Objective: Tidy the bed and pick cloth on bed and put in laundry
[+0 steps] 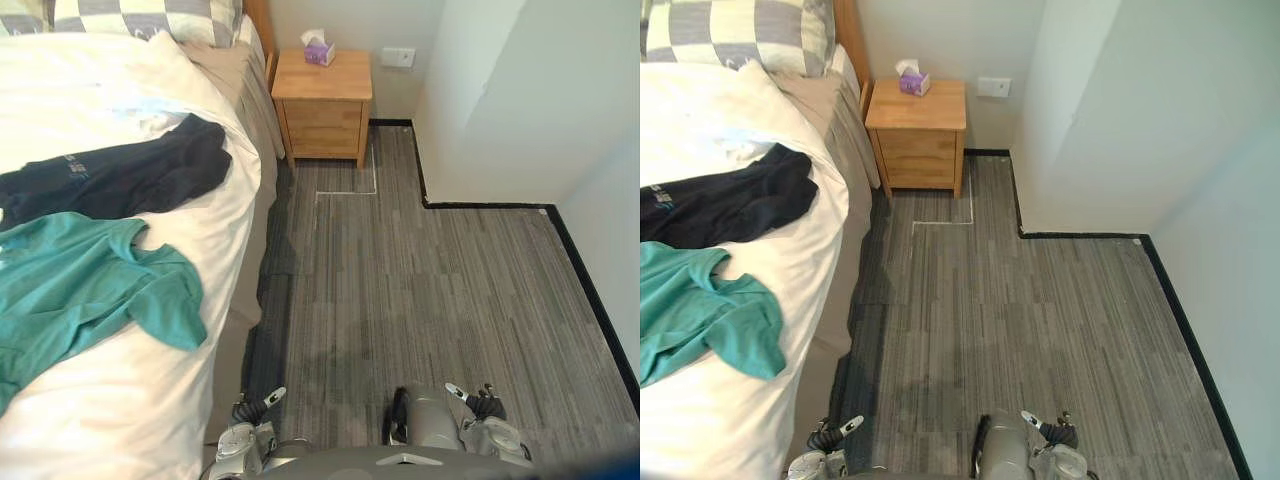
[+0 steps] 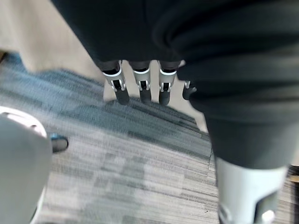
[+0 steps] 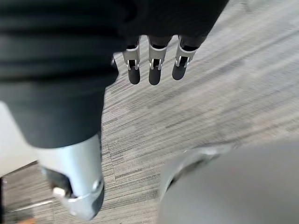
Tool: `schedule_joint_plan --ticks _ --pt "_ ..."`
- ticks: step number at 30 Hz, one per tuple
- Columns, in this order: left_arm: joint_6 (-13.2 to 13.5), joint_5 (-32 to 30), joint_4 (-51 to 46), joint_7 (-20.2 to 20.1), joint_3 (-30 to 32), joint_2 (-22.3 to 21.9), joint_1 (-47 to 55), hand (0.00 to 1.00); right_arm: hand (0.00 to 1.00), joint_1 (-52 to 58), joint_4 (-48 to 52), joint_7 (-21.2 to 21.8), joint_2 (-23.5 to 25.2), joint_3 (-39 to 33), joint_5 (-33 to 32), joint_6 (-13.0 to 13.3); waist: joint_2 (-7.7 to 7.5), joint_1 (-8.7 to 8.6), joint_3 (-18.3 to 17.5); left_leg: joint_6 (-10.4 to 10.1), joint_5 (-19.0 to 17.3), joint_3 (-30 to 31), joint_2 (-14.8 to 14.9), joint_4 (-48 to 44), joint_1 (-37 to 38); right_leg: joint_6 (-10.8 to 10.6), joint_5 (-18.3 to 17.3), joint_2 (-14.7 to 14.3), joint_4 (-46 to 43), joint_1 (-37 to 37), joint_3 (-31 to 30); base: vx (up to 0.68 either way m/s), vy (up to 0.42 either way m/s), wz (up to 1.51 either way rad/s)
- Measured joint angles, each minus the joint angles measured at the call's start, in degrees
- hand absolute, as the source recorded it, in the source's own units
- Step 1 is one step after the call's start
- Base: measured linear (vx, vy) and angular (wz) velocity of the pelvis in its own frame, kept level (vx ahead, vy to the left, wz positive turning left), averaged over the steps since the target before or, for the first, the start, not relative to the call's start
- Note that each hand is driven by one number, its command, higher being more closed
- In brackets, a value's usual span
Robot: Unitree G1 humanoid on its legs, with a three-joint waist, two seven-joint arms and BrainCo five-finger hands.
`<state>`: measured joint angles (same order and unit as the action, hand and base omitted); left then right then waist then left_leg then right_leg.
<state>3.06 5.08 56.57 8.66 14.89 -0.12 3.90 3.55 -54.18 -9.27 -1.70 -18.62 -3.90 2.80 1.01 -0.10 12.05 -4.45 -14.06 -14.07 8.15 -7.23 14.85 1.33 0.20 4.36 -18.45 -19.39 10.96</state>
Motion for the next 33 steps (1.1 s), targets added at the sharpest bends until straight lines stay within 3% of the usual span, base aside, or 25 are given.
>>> schedule_joint_plan --ticks 2,3,7,8,10,11,12,15,18,21,23,24,25,26,28,30,31,32,33 --pt "0.6 -0.2 0.3 -0.3 1.7 -1.2 -1.3 0.0 0.0 -1.8 -0.4 0.1 0.2 -1.0 0.9 -0.1 -0.04 0.09 1.3 -0.5 0.3 2.3 -1.3 2.5 -1.1 1.3 -1.8 -0.1 -1.3 -0.2 -0.3 0.33 -0.211 0.08" --pt "0.9 -0.2 0.6 -0.8 3.6 -1.6 -1.6 0.0 0.0 -1.7 -0.4 0.1 1.0 -1.4 0.6 0.0 -0.06 -0.02 1.4 -0.7 5.0 2.0 -1.7 4.5 -1.2 2.1 -4.1 -0.2 -3.8 0.0 -0.2 0.24 -0.186 0.14" --pt "0.9 -0.3 0.9 -1.2 7.6 -2.7 -1.4 0.0 0.0 -0.9 -0.2 0.2 1.3 -1.0 0.8 0.0 -0.5 -0.29 1.2 -0.9 5.7 0.5 -0.6 1.9 0.8 1.6 -11.1 -0.4 -6.3 3.1 1.1 0.18 -0.147 0.23" --pt "1.0 -0.3 0.7 -1.2 8.3 -2.8 -1.3 0.0 0.0 -0.7 -0.2 0.2 1.5 -1.1 0.8 0.0 -0.51 -0.33 1.2 -1.1 5.5 0.7 0.1 -1.8 -0.5 1.2 -11.7 -0.5 -5.3 4.6 1.5 0.15 -0.206 0.43" --pt "0.9 -0.1 -0.2 -1.2 10.7 -3.2 -1.1 0.0 0.0 0.6 1.1 0.2 1.6 -0.9 0.8 -0.1 -0.21 -0.36 1.2 -1.9 5.8 3.2 3.5 -20.9 -8.4 1.2 -11.8 -1.6 -1.7 9.0 2.9 0.15 -0.206 0.31" --pt "0.9 0.1 -1.3 -1.2 12.1 -3.8 0.0 0.0 0.0 1.3 1.8 0.2 1.5 -0.7 0.8 -0.1 0.8 0.53 1.4 -2.8 9.4 5.4 6.0 -33.1 -13.7 1.6 -12.0 -3.1 -0.2 11.5 3.1 0.19 -0.095 -0.18" --pt "0.9 0.5 -2.4 -1.2 13.6 -4.5 0.6 0.0 0.0 1.8 2.4 0.1 1.5 -0.4 0.8 -0.1 1.3 1.28 1.2 -3.1 10.2 6.4 8.3 -42.9 -18.3 3.2 -13.0 -4.4 0.6 13.5 2.7 0.16 -0.062 -0.27" --pt "0.9 0.8 -3.6 -1.3 14.6 -4.6 0.8 0.0 0.0 1.8 2.4 0.2 1.9 1.3 0.7 -0.4 1.33 1.51 1.2 -1.6 7.4 4.1 8.8 -48.5 -23.4 4.4 -13.9 -4.8 3.1 17.9 0.6 0.25 -0.016 -0.3" --pt "1.0 1.4 -4.4 -1.3 14.8 -4.9 0.7 0.0 0.0 2.7 2.4 0.2 2.0 1.3 0.7 -1.3 1.09 3.46 1.2 -1.4 2.8 1.5 6.9 -44.3 -26.8 4.0 -14.1 -3.7 6.7 22.1 -2.6 0.28 0.079 -0.58" --pt "1.1 1.9 -4.7 -1.3 14.9 -5.3 0.9 0.0 0.0 3.0 2.6 0.1 2.9 1.0 0.7 -1.3 -0.26 4.18 0.7 -0.5 1.5 -1.2 3.1 -26.1 -28.2 1.2 -15.5 -0.1 8.0 25.2 -5.1 0.4 0.199 -0.44" --pt "1.1 1.8 -4.6 -1.3 14.3 -5.5 0.9 0.0 0.0 3.4 2.6 0.1 2.9 1.1 0.8 -1.3 0.04 4.06 0.2 0.0 7.4 -1.3 0.5 -10.5 -29.1 -2.3 -18.0 2.3 8.9 27.7 -6.0 0.5 0.329 -0.31" --pt "1.1 2.5 -4.6 -1.4 14.4 -5.1 0.9 0.0 0.0 3.6 1.7 0.1 2.9 1.3 0.8 -1.4 -0.7 4.44 -0.3 2.7 9.0 -2.8 -0.7 -10.7 -28.4 -3.5 -19.0 3.6 9.2 28.7 -7.2 0.5 0.334 -0.23" --pt "1.2 2.2 -4.7 -1.4 14.2 -4.6 1.0 0.0 0.0 3.6 1.3 0.1 3.3 1.3 0.8 -1.6 -1.87 4.4 -1.5 2.6 7.9 -3.9 -1.5 -10.7 -28.2 -3.7 -18.4 4.5 9.9 29.1 -7.7 0.68 0.341 -0.32" --pt "1.3 2.2 -4.8 -1.8 14.1 -4.4 1.0 0.0 0.0 3.5 1.4 0.3 4.5 1.7 0.9 -1.7 -3.29 4.4 -2.8 3.9 5.5 -5.3 -2.1 -12.3 -29.0 -3.3 -14.9 5.4 12.2 29.1 -8.9 0.57 0.233 -0.27" --pt "1.0 2.3 -4.6 -2.3 14.2 -3.8 1.1 0.0 0.0 3.5 1.3 0.3 5.4 0.8 0.9 -1.8 -4.11 5.0 -3.5 6.0 4.1 -7.1 -2.4 -13.7 -28.0 -3.7 -11.3 6.2 12.0 29.3 -10.5 0.54 0.234 -0.3" --pt "0.6 2.3 -4.3 -2.4 13.7 -3.6 1.3 0.0 0.0 4.4 1.2 0.7 5.7 -0.6 0.9 -1.8 -4.56 5.61 -4.0 6.7 3.5 -8.1 -3.9 -11.4 -24.2 -4.9 -9.5 7.2 5.2 27.7 -12.0 0.47 0.212 -0.18" --pt "0.5 2.2 -3.8 -2.4 11.2 -2.9 1.8 0.0 0.0 4.6 0.8 0.7 5.5 -1.5 0.9 -1.8 -4.39 5.16 -4.3 6.6 2.5 -7.7 -5.1 -8.0 -20.7 -9.7 -8.6 7.8 -5.1 24.2 -12.1 0.45 0.189 0.0" --pt "0.2 2.1 -3.3 -2.3 9.4 -2.4 2.0 0.0 0.0 4.4 1.1 0.8 5.0 -1.7 0.8 -1.7 -3.95 4.07 -4.2 6.2 0.5 -7.0 -5.6 -5.7 -18.0 -16.0 -6.1 7.9 -15.0 19.8 -12.5 0.51 0.148 0.18" --pt "-0.1 2.1 -3.0 -2.3 8.3 -1.2 2.0 0.0 0.0 3.6 0.7 0.8 4.8 -1.6 0.8 -1.8 -3.89 3.51 -3.6 6.3 0.2 -6.6 -6.4 -4.5 -15.8 -16.3 -5.8 8.3 -25.8 15.2 -13.8 0.33 0.075 0.27"
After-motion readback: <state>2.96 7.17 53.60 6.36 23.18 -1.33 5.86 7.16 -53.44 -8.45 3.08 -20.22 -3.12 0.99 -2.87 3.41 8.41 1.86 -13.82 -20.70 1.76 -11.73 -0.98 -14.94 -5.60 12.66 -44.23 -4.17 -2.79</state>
